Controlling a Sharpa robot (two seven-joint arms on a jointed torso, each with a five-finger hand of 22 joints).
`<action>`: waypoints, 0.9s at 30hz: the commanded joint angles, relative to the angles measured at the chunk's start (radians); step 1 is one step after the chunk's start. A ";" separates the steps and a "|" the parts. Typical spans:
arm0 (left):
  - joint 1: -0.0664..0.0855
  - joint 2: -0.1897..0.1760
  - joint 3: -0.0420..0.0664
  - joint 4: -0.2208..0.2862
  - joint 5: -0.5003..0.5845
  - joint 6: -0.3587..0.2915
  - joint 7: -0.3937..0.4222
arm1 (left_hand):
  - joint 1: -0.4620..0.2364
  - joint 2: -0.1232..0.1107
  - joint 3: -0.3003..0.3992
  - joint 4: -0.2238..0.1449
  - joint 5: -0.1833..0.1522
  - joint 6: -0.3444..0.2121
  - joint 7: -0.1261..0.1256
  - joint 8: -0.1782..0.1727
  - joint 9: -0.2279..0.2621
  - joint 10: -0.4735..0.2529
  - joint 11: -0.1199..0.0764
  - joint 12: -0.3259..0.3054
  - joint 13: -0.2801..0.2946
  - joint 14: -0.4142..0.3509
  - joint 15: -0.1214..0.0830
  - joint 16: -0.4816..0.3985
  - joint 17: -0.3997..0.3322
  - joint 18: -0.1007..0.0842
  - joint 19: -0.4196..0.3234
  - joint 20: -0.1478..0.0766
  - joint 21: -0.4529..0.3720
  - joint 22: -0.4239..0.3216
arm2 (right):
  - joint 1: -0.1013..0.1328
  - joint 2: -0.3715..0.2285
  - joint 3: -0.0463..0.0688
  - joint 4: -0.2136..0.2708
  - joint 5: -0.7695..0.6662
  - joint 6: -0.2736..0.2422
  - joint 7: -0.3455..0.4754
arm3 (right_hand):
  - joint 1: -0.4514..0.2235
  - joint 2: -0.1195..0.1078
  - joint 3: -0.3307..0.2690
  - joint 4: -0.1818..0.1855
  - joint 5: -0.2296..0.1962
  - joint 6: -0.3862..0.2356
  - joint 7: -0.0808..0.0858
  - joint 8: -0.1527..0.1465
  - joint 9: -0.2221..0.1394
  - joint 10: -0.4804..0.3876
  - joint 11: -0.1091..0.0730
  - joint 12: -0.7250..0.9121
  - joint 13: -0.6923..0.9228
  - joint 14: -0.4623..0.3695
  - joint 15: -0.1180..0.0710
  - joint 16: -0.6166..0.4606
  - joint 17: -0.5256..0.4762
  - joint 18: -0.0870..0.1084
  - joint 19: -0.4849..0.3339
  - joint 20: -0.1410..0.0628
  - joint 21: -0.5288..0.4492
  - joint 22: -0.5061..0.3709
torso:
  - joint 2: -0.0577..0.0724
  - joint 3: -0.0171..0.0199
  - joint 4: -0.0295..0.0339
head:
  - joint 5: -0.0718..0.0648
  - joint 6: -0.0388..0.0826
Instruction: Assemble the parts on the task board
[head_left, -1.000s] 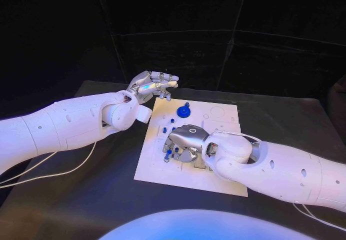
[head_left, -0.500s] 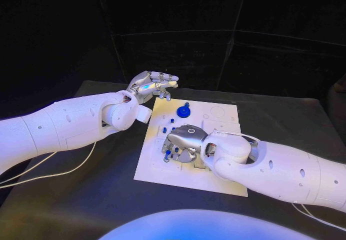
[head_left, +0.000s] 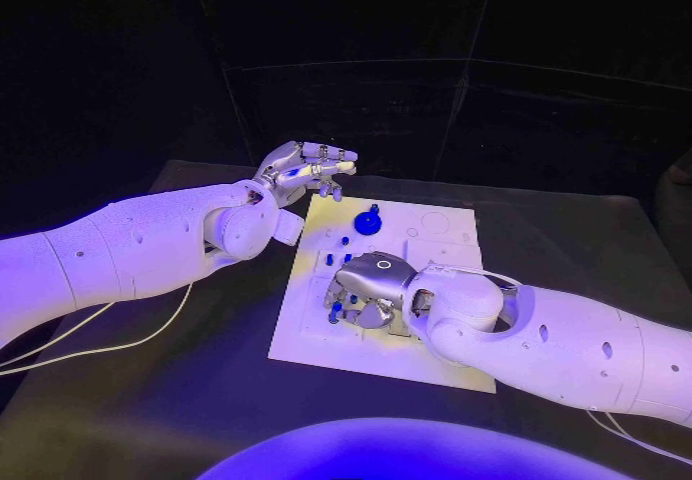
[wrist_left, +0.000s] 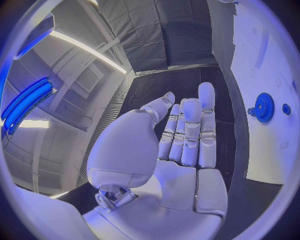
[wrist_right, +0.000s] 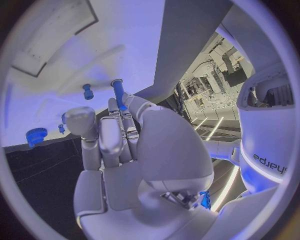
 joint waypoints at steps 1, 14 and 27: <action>0.002 0.000 0.001 0.001 0.003 0.012 0.004 | -0.005 0.007 0.003 -0.002 0.004 -0.002 0.003 0.005 -0.001 -0.009 0.001 0.007 0.001 -0.009 0.000 -0.005 -0.001 0.006 -0.005 -0.001 -0.006 -0.001 | 0.001 -0.001 0.000 0.003 -0.010 -0.013 -0.002 | -0.005 -0.002 0.005 0.000 0.007 0.002 0.004 0.001 0.001 0.008 -0.001 -0.006 0.001 0.017 -0.001 0.005 0.001 -0.006 0.002 0.006 0.004 0.001 | 0.000 -0.0002 0.0002 | 0.000 -0.001; 0.002 -0.001 0.001 0.002 0.003 0.014 0.002 | -0.005 0.007 0.003 -0.002 0.004 -0.002 0.003 0.005 -0.001 -0.009 0.001 0.007 0.001 -0.009 0.000 -0.005 -0.001 0.006 -0.005 -0.001 -0.006 -0.001 | 0.001 0.008 0.000 -0.008 -0.023 0.049 -0.034 | -0.014 -0.008 0.007 -0.002 0.007 0.000 0.005 0.000 0.001 0.006 0.000 -0.010 0.000 0.016 -0.001 0.004 -0.003 -0.006 0.000 0.006 0.004 -0.001 | 0.000 -0.0003 0.0004 | 0.000 -0.003; 0.002 0.000 0.001 0.002 0.003 0.014 0.001 | -0.005 0.007 0.003 -0.002 0.004 -0.002 0.003 0.005 -0.001 -0.009 0.001 0.007 0.001 -0.009 0.000 -0.005 -0.001 0.006 -0.005 -0.001 -0.006 -0.001 | 0.001 0.026 0.000 -0.015 -0.011 0.034 -0.030 | -0.066 -0.044 -0.013 0.010 0.008 -0.055 0.016 -0.009 -0.006 -0.043 0.015 -0.035 -0.003 0.011 0.012 -0.002 -0.016 0.000 -0.022 0.013 -0.019 -0.036 | 0.000 -0.0002 0.0010 | 0.001 -0.004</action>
